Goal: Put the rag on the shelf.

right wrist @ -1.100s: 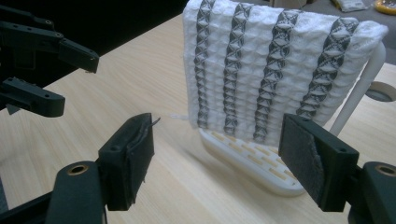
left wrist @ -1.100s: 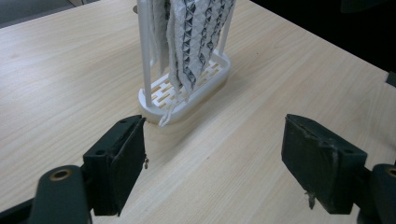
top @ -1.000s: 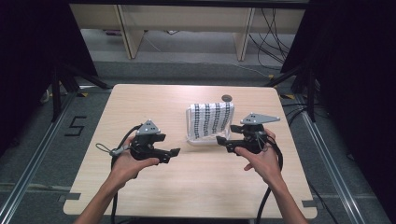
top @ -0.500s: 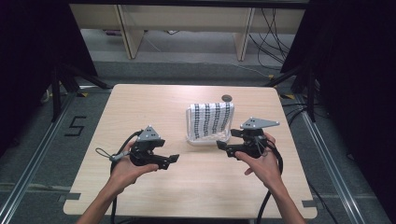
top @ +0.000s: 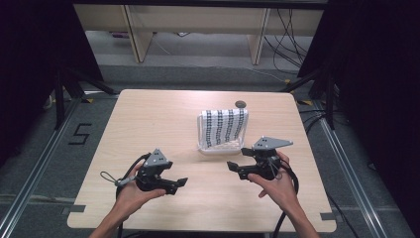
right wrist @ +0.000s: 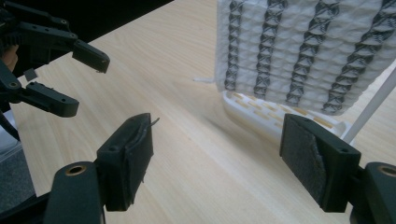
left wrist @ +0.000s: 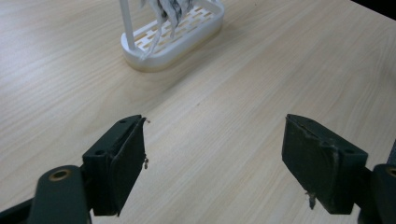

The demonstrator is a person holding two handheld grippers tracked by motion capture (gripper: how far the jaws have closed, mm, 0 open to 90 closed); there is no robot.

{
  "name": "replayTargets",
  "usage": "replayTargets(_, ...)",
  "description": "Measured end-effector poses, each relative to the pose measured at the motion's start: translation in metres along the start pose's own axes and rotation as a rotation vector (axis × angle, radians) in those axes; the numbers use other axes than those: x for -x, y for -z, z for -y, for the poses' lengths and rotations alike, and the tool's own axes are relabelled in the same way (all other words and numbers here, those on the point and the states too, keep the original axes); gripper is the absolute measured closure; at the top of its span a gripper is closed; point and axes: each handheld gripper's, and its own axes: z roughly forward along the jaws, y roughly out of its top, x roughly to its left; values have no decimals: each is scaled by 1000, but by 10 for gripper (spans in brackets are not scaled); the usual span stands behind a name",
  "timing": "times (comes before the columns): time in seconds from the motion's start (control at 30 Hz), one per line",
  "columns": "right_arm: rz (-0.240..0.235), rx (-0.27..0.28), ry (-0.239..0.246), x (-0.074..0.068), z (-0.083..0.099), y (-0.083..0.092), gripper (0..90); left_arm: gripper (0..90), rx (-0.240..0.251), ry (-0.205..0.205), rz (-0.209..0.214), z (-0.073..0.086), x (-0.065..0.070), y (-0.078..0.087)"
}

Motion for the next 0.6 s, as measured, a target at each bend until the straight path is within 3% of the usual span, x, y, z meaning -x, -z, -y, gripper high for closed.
replayTargets(0.17, -2, -5, 14, -4, 8, -1, 269, 209, -8, -1, -8, 9, 1, 0)
replayTargets(0.43, 2, -15, 33, -4, 20, -6, 265, 208, -17, 4, 16, 19, 4, -1)
replayTargets(0.5, 4, -33, 6, -6, 23, -5, 265, 208, -24, 2, 11, 22, 4, 0)
replayTargets(0.6, -6, -37, 15, -6, 28, -6, 265, 208, -26, 8, 7, 27, 4, -1)
